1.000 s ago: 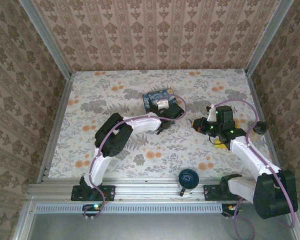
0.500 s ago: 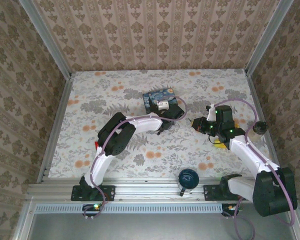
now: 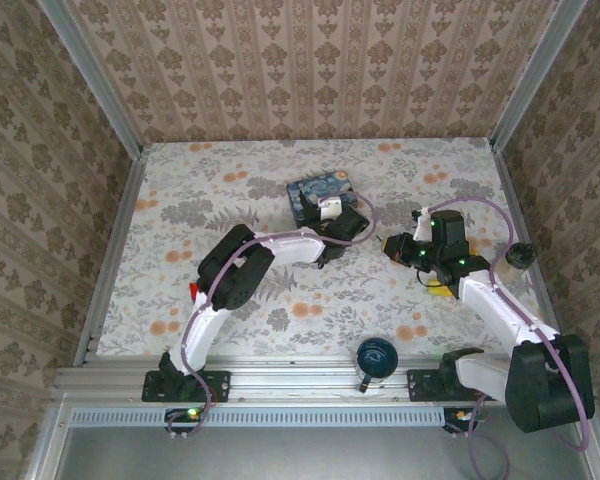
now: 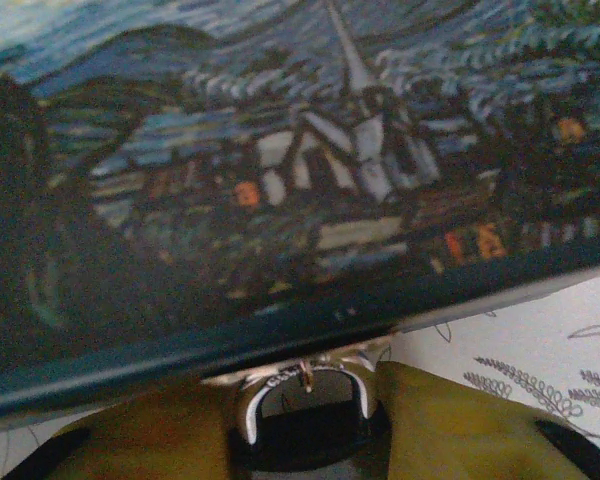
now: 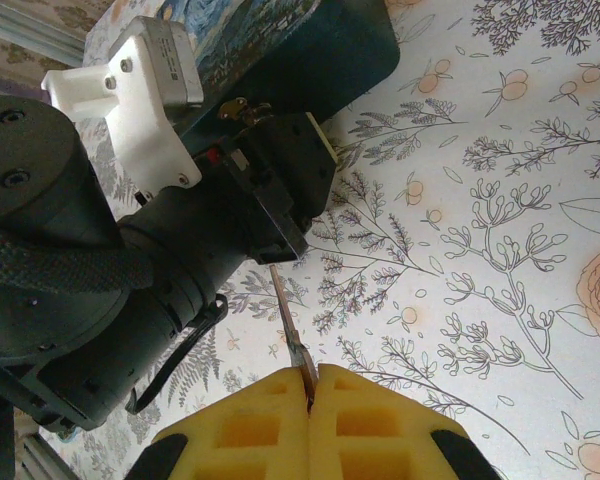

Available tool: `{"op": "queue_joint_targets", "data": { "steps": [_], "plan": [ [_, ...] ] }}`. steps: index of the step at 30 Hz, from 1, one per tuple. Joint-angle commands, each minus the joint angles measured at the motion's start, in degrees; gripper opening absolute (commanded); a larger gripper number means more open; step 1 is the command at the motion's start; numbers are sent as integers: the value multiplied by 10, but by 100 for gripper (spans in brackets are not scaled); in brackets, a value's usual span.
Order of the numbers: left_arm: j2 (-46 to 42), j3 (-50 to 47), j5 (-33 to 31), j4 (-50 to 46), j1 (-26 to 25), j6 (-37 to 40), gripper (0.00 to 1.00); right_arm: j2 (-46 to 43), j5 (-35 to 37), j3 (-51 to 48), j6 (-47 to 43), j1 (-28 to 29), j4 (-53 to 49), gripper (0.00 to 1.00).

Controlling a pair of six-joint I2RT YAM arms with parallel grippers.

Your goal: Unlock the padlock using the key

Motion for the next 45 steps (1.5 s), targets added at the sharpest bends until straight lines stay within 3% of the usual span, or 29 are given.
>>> {"op": "queue_joint_targets", "data": {
  "steps": [1, 10, 19, 35, 45],
  "plan": [
    [17, 8, -18, -2, 11, 3, 31, 6, -12, -3, 6, -3, 8, 0],
    [-5, 3, 23, -13, 10, 8, 14, 4, -12, -2, -1, -3, 4, 0],
    [-67, -17, 91, -50, -1, -67, 1, 14, -17, -45, -2, -1, 66, 0],
    [-127, -87, 280, 28, 2, -268, 0, 113, 20, -132, 12, 68, 268, 0],
    [-126, -119, 330, 75, 10, -332, 0, 200, 50, -144, 35, 90, 405, 0]
  ]
}}
